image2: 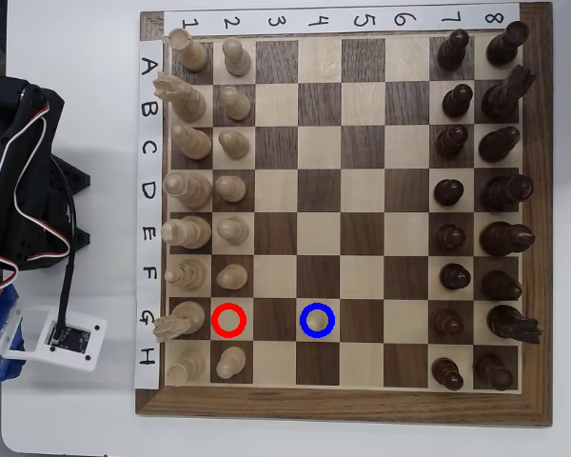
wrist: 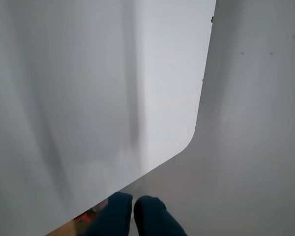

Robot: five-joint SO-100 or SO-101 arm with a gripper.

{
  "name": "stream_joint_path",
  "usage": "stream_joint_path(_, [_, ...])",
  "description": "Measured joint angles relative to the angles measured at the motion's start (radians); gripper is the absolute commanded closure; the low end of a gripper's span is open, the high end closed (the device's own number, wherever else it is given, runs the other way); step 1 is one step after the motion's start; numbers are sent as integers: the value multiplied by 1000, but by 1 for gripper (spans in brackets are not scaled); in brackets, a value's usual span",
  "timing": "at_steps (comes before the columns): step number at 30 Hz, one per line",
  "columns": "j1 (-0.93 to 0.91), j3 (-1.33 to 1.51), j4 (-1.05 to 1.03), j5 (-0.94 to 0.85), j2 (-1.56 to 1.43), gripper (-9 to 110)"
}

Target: Move the piece to destination

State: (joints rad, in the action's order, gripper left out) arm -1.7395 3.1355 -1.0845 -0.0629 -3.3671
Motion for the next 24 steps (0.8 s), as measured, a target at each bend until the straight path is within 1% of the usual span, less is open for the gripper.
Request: stream_joint_path(24, [0,0,0,14,0,101])
